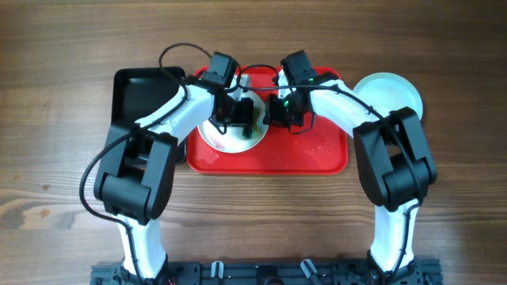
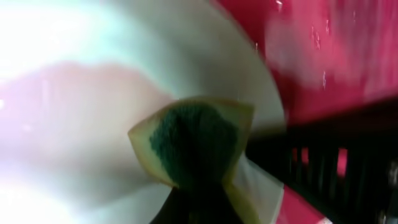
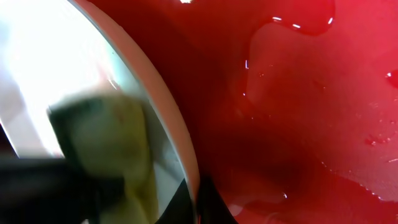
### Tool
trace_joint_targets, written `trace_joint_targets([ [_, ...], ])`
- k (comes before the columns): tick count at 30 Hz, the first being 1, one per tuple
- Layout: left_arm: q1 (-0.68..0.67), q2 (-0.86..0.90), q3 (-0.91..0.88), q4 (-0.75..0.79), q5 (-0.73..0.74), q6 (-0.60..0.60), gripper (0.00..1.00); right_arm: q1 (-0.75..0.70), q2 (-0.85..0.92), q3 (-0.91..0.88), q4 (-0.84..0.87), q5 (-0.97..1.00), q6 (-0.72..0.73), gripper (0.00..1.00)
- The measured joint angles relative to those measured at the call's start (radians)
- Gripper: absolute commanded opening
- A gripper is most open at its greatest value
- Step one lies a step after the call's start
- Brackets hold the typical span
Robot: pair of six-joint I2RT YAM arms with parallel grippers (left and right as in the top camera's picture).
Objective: Clean dirty plates on tray and stack at the side
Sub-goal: 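Scrub the white plate with the sponge while right gripper holds rim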
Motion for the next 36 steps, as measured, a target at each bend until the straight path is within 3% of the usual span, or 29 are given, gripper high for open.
trace_joint_targets([
  [7, -0.005, 0.001, 0.001, 0.090, -0.274, -0.153, 0.04, 0.000, 0.000, 0.000, 0.003, 0.000, 0.003, 0.04],
  [13, -0.016, -0.010, 0.028, -0.132, -0.552, -0.372, 0.04, 0.003, 0.000, 0.000, 0.006, -0.001, 0.002, 0.04],
  [16, -0.016, -0.012, 0.031, -0.219, -0.600, -0.443, 0.04, 0.009, 0.001, 0.000, 0.004, -0.005, -0.002, 0.04],
  [20, -0.010, -0.017, 0.032, -0.264, -0.525, -0.402, 0.04, 0.013, 0.002, 0.000, 0.000, -0.008, -0.011, 0.04],
  [25, 0.027, -0.024, 0.032, -0.270, -0.266, -0.238, 0.04, 0.000, 0.002, 0.000, -0.011, -0.009, -0.026, 0.04],
  [29, 0.032, -0.026, 0.014, -0.216, -0.012, -0.183, 0.04, -0.001, 0.002, 0.000, -0.012, -0.011, -0.027, 0.04],
  [36, 0.110, -0.153, 0.011, -0.205, 0.145, -0.153, 0.04, -0.001, 0.002, 0.000, -0.018, -0.014, -0.027, 0.04],
])
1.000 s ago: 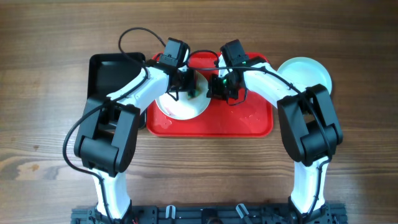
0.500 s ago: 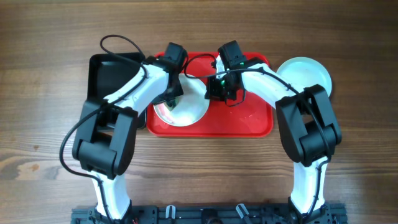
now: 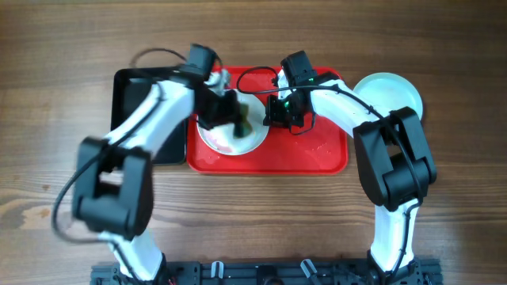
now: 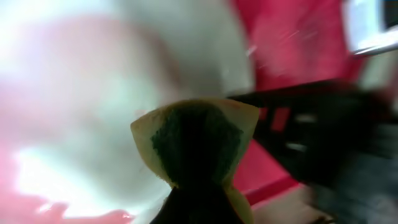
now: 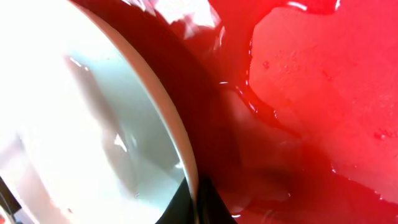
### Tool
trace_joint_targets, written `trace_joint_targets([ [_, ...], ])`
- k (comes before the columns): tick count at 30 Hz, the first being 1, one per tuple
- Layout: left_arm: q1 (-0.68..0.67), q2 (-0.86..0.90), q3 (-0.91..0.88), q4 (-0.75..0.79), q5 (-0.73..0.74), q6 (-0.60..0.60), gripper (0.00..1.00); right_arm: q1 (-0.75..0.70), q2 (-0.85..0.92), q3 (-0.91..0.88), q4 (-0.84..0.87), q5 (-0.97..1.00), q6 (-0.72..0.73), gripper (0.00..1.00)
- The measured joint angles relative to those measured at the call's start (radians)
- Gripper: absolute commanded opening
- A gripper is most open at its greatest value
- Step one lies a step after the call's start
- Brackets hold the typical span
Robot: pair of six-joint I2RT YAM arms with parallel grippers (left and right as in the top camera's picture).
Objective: Clean dirty plates on tray and stack at the side
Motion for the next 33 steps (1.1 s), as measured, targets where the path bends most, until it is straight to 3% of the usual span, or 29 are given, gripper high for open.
trace_joint_targets([
  [5, 0.119, -0.120, 0.016, -0.005, -0.005, 0.006, 0.04, -0.004, 0.000, 0.000, -0.029, -0.017, -0.007, 0.04],
  [10, 0.183, -0.134, 0.018, -0.030, -0.042, 0.006, 0.04, -0.018, -0.014, 0.001, -0.086, 0.012, -0.023, 0.04],
  [15, 0.189, -0.134, 0.018, -0.040, -0.091, 0.010, 0.04, -0.022, -0.104, -0.008, -0.171, 0.231, -0.027, 0.04],
  [22, 0.189, -0.134, 0.018, -0.048, -0.132, 0.010, 0.04, 0.006, -0.391, -0.011, -0.266, 0.649, -0.027, 0.04],
  [27, 0.189, -0.134, 0.006, -0.047, -0.156, 0.010, 0.04, 0.098, -0.514, -0.011, -0.288, 0.951, -0.037, 0.04],
  [33, 0.189, -0.134, -0.023, -0.050, -0.166, 0.010, 0.04, 0.248, -0.526, -0.011, -0.287, 1.265, -0.098, 0.04],
])
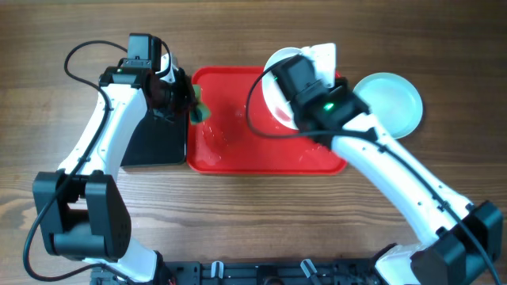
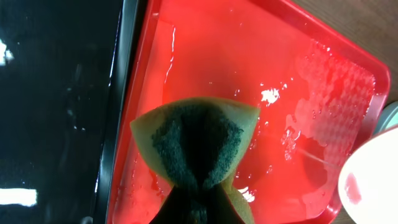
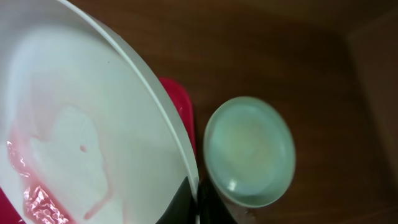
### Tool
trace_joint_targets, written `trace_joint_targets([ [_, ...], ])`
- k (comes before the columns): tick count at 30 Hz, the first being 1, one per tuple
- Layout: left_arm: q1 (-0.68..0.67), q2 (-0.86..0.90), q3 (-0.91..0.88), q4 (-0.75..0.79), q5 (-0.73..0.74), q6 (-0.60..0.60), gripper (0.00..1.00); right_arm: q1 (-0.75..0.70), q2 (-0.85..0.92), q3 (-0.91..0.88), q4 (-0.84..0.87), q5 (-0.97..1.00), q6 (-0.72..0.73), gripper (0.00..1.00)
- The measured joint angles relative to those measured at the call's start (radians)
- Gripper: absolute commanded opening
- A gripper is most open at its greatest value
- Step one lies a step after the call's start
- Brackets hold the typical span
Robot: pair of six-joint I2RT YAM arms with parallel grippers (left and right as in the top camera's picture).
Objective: Clean dirty plates on tray and stack at the side
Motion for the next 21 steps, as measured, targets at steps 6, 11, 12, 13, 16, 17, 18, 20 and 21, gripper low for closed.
trace_joint_targets([
  [6, 0.000, 0.000, -0.001, 0.001, -0.003, 0.000, 0.04, 0.138, 0.000, 0.000, 0.002, 0.294, -0.053, 0.04],
  [11, 0.000, 0.000, -0.001, 0.001, -0.003, 0.000, 0.04, 0.203, 0.000, 0.000, 0.004, 0.474, -0.097, 0.04],
  [12, 0.000, 0.000, -0.001, 0.001, -0.003, 0.000, 0.04, 0.209, 0.000, 0.000, 0.004, 0.495, -0.102, 0.04],
  [13, 0.000, 0.000, -0.001, 0.001, -0.003, 0.000, 0.04, 0.211, 0.000, 0.000, 0.004, 0.524, -0.112, 0.04],
  [16, 0.000, 0.000, -0.001, 0.001, -0.004, 0.000, 0.04, 0.226, 0.000, 0.000, 0.005, 0.576, -0.124, 0.05],
  [17, 0.000, 0.000, -0.001, 0.001, -0.004, 0.000, 0.04, 0.227, 0.000, 0.000, 0.005, 0.587, -0.127, 0.04],
  [18, 0.000, 0.000, -0.001, 0.001, -0.004, 0.000, 0.04, 0.229, 0.000, 0.000, 0.008, 0.599, -0.131, 0.04],
  [20, 0.000, 0.000, -0.001, 0.001, -0.004, 0.000, 0.04, 0.229, 0.000, 0.000, 0.016, 0.605, -0.135, 0.04],
  [21, 0.000, 0.000, -0.001, 0.000, -0.004, 0.000, 0.04, 0.229, 0.000, 0.000, 0.026, 0.603, -0.138, 0.04],
])
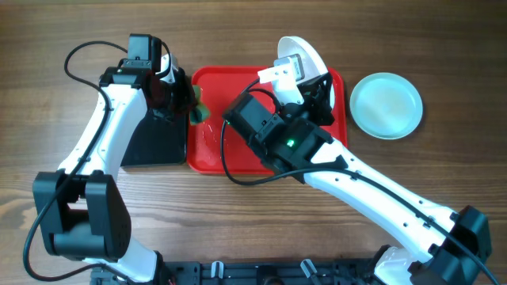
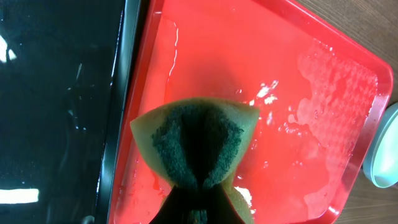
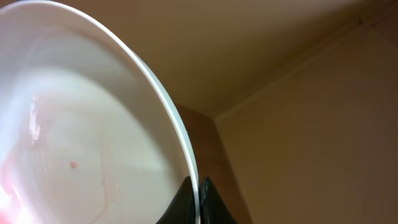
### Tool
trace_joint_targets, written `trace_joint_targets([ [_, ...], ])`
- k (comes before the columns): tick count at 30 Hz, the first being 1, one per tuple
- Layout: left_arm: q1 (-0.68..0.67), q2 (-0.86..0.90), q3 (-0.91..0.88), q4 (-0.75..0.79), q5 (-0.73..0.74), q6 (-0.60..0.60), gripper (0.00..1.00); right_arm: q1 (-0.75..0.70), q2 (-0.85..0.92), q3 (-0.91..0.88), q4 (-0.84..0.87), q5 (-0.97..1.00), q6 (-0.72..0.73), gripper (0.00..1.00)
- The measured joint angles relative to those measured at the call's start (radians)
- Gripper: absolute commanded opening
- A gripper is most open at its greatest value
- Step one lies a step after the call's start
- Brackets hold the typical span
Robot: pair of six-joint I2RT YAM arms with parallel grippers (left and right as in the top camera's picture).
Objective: Clean dirty plates on tray and stack at the side
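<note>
My right gripper (image 3: 198, 190) is shut on the rim of a white plate (image 3: 74, 124) with faint pink streaks. In the overhead view that plate (image 1: 303, 50) is held high and tilted over the back of the wet red tray (image 1: 238, 150). My left gripper (image 2: 199, 202) is shut on a folded yellow-green sponge (image 2: 196, 140), which hangs above the tray's left edge (image 2: 149, 93). From overhead the sponge (image 1: 196, 108) shows beside the left gripper (image 1: 186, 107). A pale green plate (image 1: 386, 104) lies on the table right of the tray.
A black tray (image 1: 146, 134) lies against the red tray's left side, also in the left wrist view (image 2: 56, 99). Water pools on the red tray. The raised right arm (image 1: 317, 158) covers much of the tray from overhead. Wooden table (image 1: 63, 182) all round.
My right arm has lifted the white plate higher and tipped it more on edge; its wrist view now shows wall instead of the table. The left arm and sponge have not moved.
At first both grippers were at the white plate on the red tray, the left pressing the sponge on it, the right pinching its rim. Later the sponge was off at the tray's left edge and the plate was lifted; now it is higher and tilted.
</note>
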Motion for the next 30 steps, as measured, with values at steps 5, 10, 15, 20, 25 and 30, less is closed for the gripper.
trace_joint_targets([
  [5, 0.000, 0.000, 0.000, 0.000, 0.000, 0.000, 0.04, -0.010, 0.000, 0.000, 0.042, -0.194, 0.017, 0.04],
  [10, 0.000, 0.000, 0.000, 0.000, 0.000, 0.000, 0.04, -0.105, 0.001, 0.000, 0.041, -0.538, 0.146, 0.04],
  [15, 0.000, 0.000, 0.000, 0.000, -0.003, 0.000, 0.04, -0.254, 0.070, 0.000, 0.042, -0.888, 0.315, 0.04],
  [20, 0.000, 0.000, 0.000, 0.000, -0.003, 0.000, 0.04, -0.325, 0.243, 0.000, 0.046, -1.143, 0.421, 0.04],
  [25, 0.000, 0.000, 0.000, 0.000, -0.003, 0.000, 0.04, -0.334, 0.386, 0.000, 0.061, -1.301, 0.463, 0.11],
  [30, 0.000, 0.000, 0.000, 0.000, -0.003, 0.000, 0.04, -0.336, 0.412, 0.000, 0.107, -1.393, 0.409, 0.51],
])
